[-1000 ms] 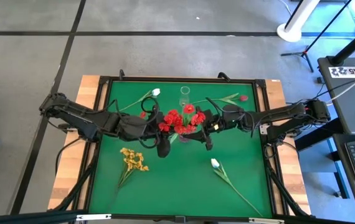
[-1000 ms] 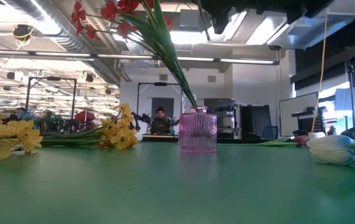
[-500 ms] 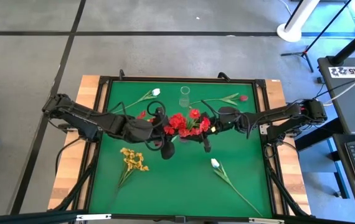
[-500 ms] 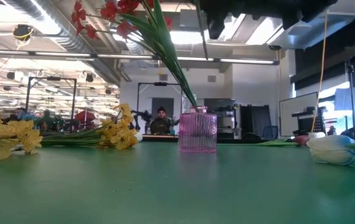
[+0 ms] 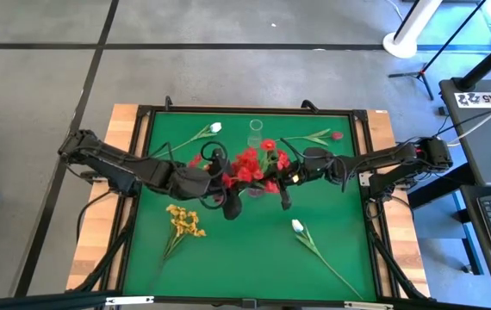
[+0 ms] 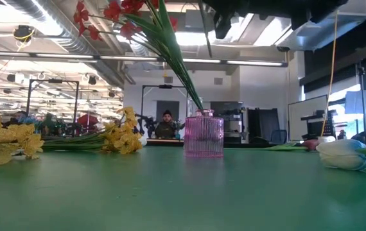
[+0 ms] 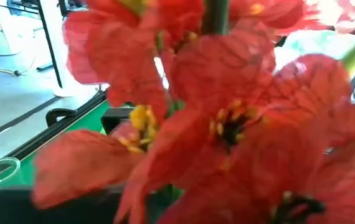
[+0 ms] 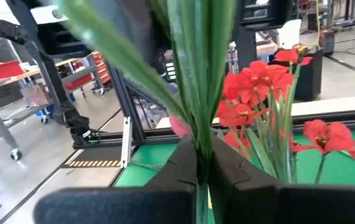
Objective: Sort flowers into vase by color
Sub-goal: Put the red flowers into the pink vase
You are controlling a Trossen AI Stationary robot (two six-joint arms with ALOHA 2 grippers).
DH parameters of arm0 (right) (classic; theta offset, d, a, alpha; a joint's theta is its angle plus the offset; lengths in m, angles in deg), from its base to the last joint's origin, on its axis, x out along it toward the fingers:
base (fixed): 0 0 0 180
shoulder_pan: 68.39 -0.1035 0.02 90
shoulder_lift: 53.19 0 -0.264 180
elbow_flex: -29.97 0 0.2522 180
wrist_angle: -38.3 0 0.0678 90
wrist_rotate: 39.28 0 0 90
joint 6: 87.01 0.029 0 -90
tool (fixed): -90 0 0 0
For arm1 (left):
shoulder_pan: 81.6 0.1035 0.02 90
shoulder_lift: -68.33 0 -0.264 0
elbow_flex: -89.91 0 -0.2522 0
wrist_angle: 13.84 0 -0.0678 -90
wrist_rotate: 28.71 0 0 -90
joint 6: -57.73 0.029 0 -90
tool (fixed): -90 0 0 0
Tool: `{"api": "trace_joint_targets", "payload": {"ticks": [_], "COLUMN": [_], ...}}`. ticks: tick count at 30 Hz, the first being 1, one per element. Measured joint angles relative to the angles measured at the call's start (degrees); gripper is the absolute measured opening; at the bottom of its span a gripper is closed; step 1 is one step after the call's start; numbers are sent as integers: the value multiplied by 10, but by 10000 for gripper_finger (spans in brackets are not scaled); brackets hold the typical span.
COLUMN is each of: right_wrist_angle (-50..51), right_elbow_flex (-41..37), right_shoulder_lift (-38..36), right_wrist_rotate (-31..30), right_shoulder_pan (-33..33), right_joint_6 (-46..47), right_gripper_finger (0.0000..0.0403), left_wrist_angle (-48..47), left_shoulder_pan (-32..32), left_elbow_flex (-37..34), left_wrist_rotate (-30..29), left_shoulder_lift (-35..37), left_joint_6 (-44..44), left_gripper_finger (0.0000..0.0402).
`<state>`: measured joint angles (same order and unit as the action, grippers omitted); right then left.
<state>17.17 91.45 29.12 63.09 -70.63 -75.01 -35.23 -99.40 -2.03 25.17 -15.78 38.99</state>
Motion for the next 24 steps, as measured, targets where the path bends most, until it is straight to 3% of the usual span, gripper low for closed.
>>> {"api": "trace_joint_targets", "payload": {"ticks": [6, 14, 20, 24], "right_wrist_angle": [1, 45, 46, -12], "right_elbow_flex": [0, 0, -35, -89], "right_shoulder_lift": [-29, -84, -94, -96], "right_wrist_rotate": [-33, -73, -74, -75], "right_shoulder_pan": [0, 1, 1, 1], "right_joint_6": [-20, -63, -65, -53], "right_gripper_finger": [11, 11, 11, 11], "left_wrist_angle": [-40, -89, -234, -326], "left_shoulder_pan": [-51, -143, -178, -192], "left_elbow_flex": [27, 59, 59, 59], "left_wrist_rotate": [-92, -238, -265, -267], "left_shoulder_lift": [17, 37, 50, 51], "left_joint_6": [39, 75, -47, -134], "left_gripper_finger": [160, 173, 172, 172]}}
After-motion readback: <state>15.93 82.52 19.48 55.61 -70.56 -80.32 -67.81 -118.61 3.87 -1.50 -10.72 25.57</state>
